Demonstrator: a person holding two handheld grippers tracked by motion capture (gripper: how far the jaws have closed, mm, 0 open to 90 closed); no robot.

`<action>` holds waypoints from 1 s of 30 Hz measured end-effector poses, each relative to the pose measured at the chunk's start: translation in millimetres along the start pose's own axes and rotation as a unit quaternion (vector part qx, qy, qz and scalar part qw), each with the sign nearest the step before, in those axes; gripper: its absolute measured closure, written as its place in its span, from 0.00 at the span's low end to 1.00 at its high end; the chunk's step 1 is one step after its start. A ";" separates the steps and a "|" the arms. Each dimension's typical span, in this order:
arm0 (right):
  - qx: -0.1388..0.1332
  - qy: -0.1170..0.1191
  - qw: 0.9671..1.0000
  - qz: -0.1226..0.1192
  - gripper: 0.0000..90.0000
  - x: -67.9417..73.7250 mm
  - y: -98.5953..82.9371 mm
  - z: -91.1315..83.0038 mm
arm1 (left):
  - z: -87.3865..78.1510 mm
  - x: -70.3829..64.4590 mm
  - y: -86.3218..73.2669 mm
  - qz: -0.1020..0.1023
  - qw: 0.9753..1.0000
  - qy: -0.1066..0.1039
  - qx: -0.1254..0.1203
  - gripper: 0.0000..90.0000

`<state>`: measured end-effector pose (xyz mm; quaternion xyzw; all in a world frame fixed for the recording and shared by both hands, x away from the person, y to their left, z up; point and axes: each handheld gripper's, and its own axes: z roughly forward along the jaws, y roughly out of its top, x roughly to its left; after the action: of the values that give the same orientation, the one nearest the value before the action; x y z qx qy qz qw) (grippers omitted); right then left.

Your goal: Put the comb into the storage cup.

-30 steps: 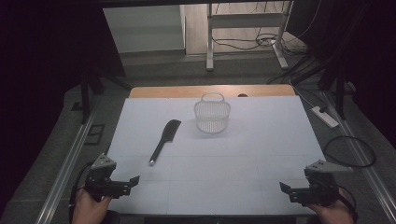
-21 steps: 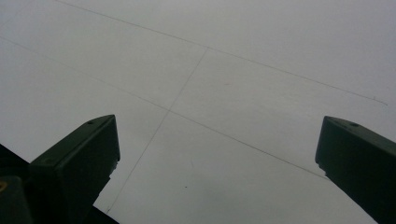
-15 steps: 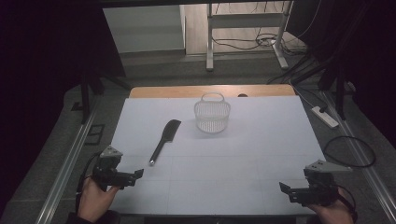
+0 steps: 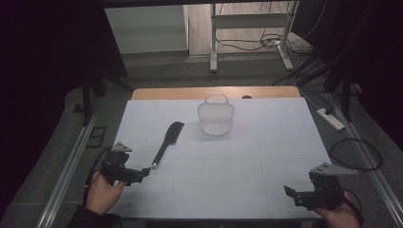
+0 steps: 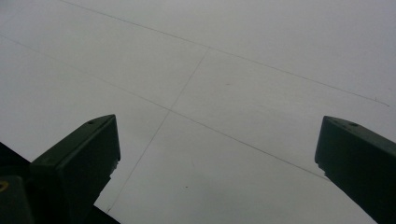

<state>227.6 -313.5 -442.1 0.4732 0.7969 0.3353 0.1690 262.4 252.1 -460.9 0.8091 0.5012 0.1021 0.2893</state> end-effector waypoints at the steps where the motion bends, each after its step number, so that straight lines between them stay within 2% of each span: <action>1: 0.000 0.000 1.000 0.000 0.00 0.0 0.0 0.0 | 0.8 0.4 0.9 -0.001 1.000 -0.001 0.001 0.00; 21: 0.001 0.004 1.000 0.000 0.01 -0.3 0.1 0.3 | 18.5 5.6 29.0 0.013 1.000 -0.009 0.018 0.00; 30: 0.005 0.007 1.000 -0.002 0.01 -0.2 0.3 1.0 | 27.8 11.1 43.8 0.013 0.999 -0.014 0.037 0.00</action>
<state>228.4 -313.2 -442.7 0.4705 0.8003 0.3346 0.1620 313.3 237.1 -459.9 0.8272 0.4897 0.0765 0.2648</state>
